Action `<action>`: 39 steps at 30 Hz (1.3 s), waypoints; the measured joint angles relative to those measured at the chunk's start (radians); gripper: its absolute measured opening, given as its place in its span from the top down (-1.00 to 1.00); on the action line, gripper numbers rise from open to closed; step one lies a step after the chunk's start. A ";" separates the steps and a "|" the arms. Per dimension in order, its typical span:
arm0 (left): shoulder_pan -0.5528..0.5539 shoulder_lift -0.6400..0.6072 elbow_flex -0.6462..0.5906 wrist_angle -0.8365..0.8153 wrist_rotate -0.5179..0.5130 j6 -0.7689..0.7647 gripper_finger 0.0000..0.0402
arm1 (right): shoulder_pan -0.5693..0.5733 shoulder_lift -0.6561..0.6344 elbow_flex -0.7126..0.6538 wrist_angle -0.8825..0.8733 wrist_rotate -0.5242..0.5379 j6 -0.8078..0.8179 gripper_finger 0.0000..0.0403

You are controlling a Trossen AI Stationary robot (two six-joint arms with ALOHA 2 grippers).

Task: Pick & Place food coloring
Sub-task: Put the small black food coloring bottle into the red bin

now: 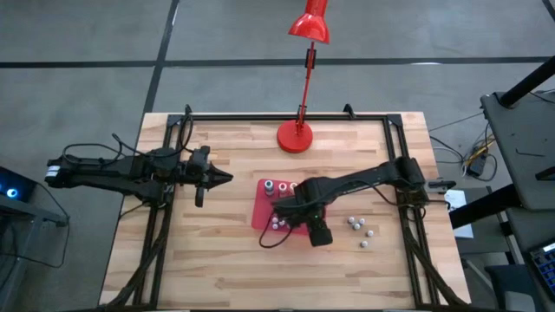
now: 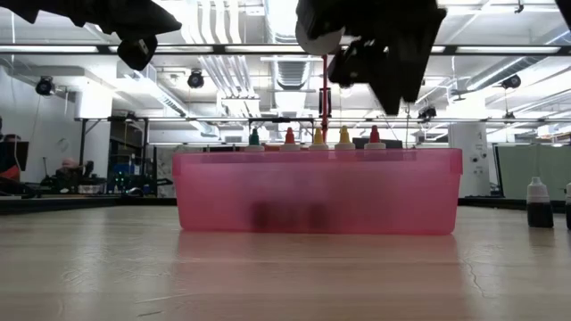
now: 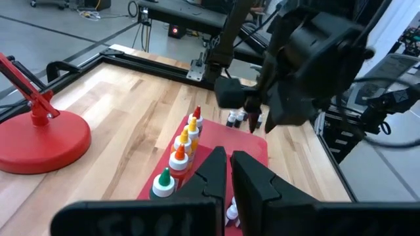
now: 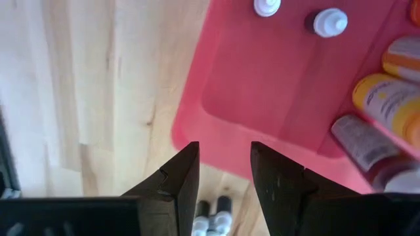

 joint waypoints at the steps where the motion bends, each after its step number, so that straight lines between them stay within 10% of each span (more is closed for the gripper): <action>1: 0.000 0.000 0.000 0.000 0.000 0.000 1.00 | 0.005 -0.009 -0.002 -0.002 0.000 0.015 0.36; 39: 0.000 0.000 0.000 0.007 0.000 0.000 1.00 | 0.085 -0.644 -0.769 0.276 0.051 0.595 0.46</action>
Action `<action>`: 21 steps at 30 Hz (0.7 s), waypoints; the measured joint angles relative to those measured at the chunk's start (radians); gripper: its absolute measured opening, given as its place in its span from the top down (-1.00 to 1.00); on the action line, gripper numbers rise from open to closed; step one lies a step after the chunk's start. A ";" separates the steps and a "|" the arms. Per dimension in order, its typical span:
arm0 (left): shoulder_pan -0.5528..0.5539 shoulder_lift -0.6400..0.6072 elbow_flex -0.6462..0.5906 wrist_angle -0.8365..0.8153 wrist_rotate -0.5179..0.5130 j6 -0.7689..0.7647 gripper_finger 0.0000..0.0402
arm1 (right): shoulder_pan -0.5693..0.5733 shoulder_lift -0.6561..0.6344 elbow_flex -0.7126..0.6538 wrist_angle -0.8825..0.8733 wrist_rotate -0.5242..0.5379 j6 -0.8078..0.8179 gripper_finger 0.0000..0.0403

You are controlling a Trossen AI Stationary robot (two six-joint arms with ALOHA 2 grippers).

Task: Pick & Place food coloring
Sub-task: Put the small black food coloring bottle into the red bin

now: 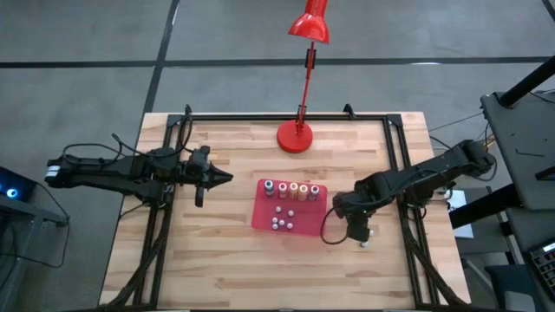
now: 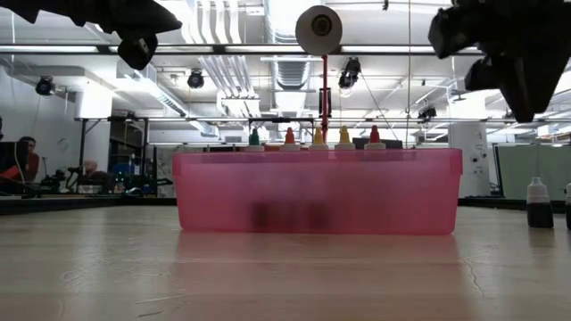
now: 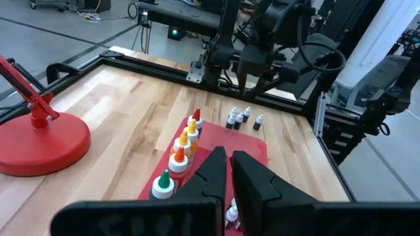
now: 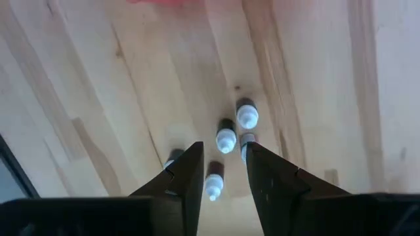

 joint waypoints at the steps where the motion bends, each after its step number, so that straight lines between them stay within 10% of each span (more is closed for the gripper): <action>1: 0.000 0.000 0.000 0.001 0.000 0.000 1.00 | 0.000 -0.016 -0.024 0.021 0.000 0.013 0.46; 21: 0.000 0.000 0.000 0.000 0.000 0.000 1.00 | -0.010 -0.021 -0.201 0.184 -0.032 0.160 0.21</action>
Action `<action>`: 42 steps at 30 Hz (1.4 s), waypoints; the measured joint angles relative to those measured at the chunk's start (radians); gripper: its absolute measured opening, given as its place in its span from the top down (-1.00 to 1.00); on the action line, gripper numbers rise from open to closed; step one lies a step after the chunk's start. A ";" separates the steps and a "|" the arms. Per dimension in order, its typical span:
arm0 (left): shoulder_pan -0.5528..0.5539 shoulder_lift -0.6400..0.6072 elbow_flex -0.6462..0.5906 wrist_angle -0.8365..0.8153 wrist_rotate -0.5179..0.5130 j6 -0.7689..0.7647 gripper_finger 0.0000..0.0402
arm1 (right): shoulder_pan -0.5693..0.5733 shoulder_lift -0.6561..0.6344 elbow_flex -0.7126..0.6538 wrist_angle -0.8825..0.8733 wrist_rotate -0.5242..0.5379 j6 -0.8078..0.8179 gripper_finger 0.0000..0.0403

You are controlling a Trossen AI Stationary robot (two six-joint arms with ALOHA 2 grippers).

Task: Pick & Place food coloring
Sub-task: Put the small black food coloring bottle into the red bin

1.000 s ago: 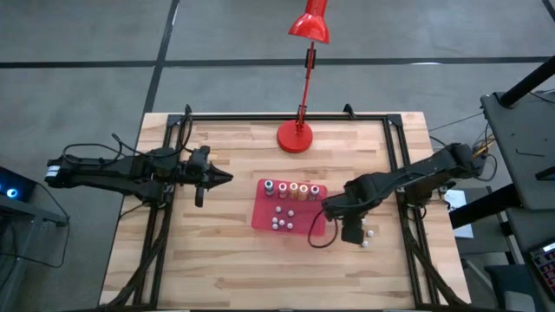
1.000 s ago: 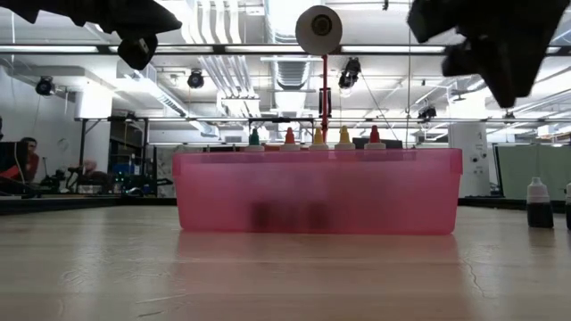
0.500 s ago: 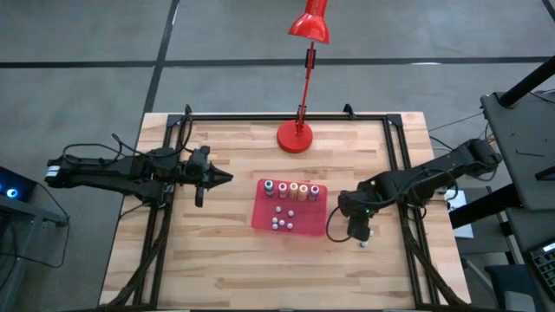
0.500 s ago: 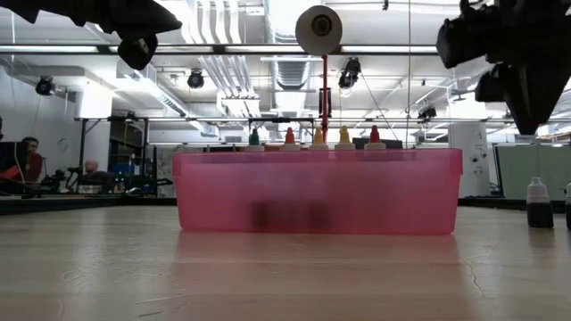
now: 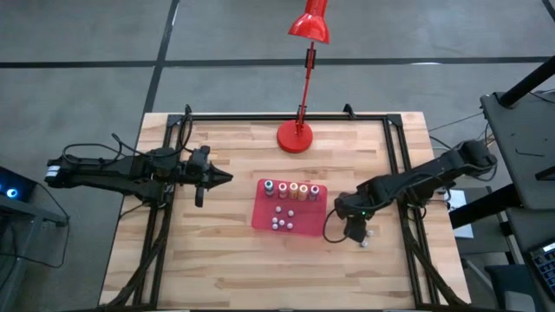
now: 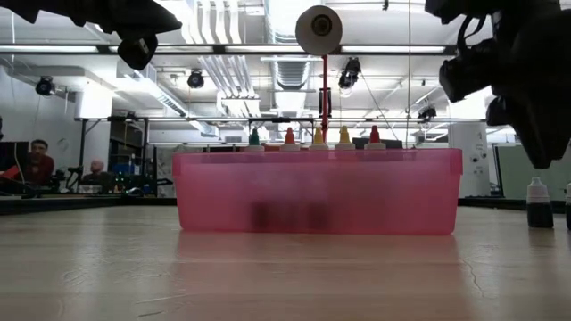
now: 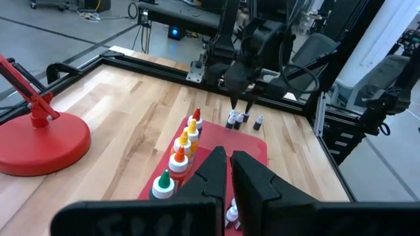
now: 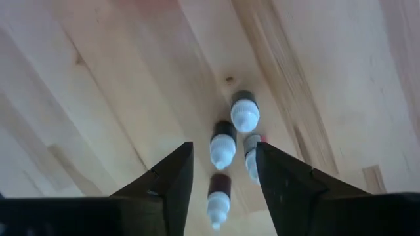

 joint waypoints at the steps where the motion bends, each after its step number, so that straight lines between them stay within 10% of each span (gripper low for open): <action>1: 0.000 0.000 0.000 -0.001 0.000 0.000 1.00 | 0.000 0.009 0.000 0.009 0.004 0.000 0.19; 42: 0.000 0.000 0.000 -0.006 0.000 0.005 1.00 | 0.003 0.019 -0.076 0.103 0.107 -0.266 -0.02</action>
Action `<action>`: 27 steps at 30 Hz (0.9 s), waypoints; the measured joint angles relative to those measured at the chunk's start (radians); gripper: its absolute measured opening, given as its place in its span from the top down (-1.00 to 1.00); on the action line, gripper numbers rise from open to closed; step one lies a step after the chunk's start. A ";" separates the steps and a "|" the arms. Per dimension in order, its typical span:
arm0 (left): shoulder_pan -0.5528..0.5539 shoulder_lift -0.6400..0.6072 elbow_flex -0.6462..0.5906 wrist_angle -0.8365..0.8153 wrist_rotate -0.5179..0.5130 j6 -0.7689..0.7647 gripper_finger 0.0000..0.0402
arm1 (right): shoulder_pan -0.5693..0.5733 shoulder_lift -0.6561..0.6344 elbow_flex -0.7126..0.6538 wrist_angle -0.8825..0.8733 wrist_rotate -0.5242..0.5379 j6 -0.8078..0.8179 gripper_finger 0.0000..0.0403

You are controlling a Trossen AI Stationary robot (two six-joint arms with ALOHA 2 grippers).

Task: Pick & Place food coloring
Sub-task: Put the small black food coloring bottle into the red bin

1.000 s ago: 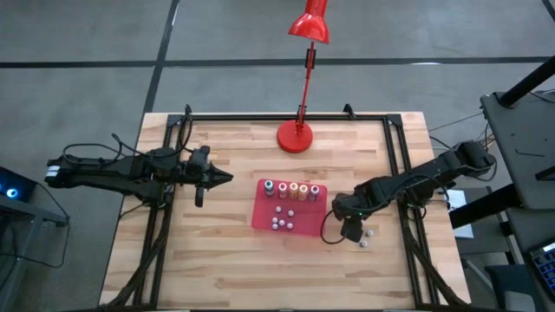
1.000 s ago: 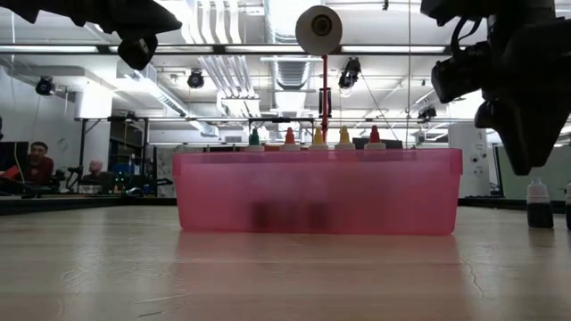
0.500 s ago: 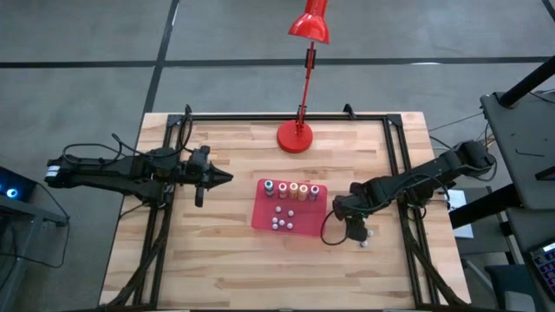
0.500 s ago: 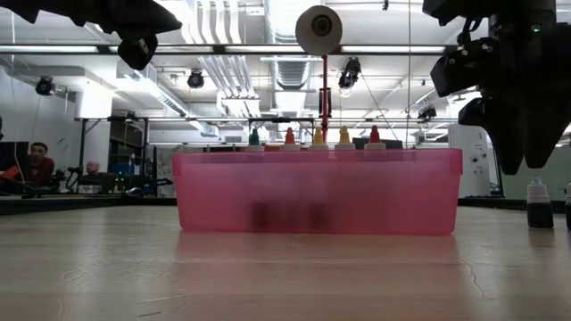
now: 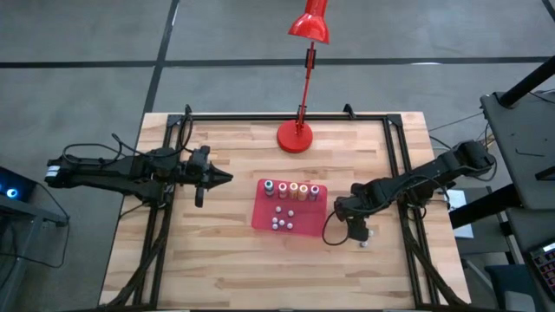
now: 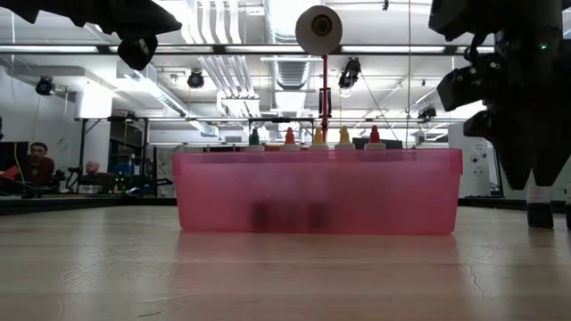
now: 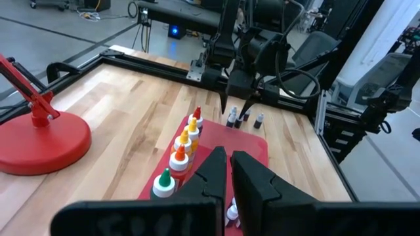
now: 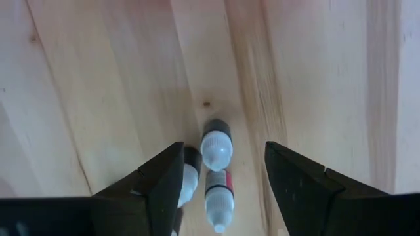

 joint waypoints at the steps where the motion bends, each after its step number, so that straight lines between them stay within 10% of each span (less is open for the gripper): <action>1: 0.000 0.000 0.000 -0.001 0.000 0.000 1.00 | 0.000 0.000 -0.005 0.010 0.000 0.000 -0.02; 27: 0.000 0.000 0.000 -0.003 0.000 0.000 1.00 | 0.000 0.001 -0.048 0.036 -0.048 0.003 0.35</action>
